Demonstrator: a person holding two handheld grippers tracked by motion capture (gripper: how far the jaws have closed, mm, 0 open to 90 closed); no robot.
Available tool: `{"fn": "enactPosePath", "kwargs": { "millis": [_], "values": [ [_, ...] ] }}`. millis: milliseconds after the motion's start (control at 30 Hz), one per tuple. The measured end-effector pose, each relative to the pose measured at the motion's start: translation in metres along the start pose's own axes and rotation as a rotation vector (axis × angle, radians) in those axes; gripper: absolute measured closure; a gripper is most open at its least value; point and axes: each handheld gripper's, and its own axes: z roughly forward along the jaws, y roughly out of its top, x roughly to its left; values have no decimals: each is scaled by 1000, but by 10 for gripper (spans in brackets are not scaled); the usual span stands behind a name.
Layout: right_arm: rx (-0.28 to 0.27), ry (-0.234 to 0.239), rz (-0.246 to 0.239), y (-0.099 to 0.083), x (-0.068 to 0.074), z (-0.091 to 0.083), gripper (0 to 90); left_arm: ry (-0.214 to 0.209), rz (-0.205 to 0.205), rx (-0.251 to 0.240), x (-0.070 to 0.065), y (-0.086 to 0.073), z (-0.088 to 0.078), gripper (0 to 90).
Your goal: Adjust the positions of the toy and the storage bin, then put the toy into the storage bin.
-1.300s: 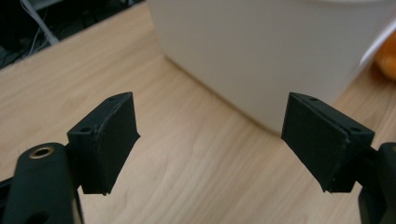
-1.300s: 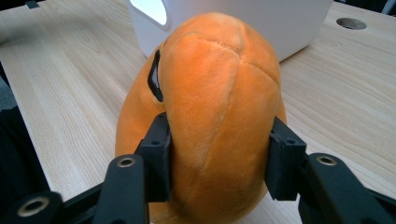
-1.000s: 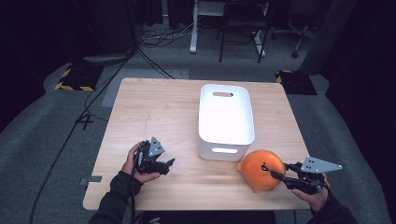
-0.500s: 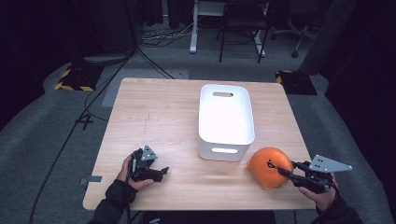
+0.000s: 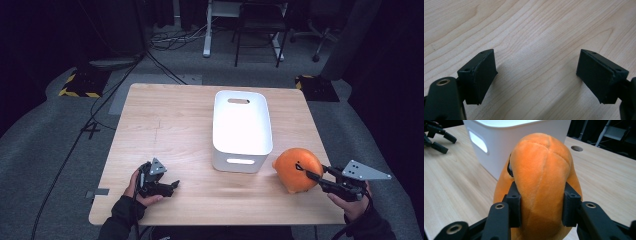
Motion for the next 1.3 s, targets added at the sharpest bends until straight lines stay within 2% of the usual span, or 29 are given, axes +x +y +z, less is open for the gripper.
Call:
{"fn": "enactPosePath", "kwargs": {
  "millis": [167,300,367,467,600,800,1300],
  "values": [
    [-6,-14,6,6,-5,1,600,3,-1,5,0,0,-1,163],
    [-18,-19,-10,12,-10,2,601,3,-5,4,0,0,-1,163],
    [-20,-24,-13,17,-12,2,602,4,-6,3,0,-1,0,163],
    [-55,-40,-26,29,-16,-1,603,4,-4,3,0,-1,-1,163],
    [-80,-39,-32,42,-20,-1,602,4,-4,3,0,-1,0,163],
    [-87,-49,-43,54,-25,5,601,4,-6,3,0,-1,0,163],
    [-140,-137,-88,95,-42,5,602,4,-6,3,0,-1,0,163]
  ]
}}
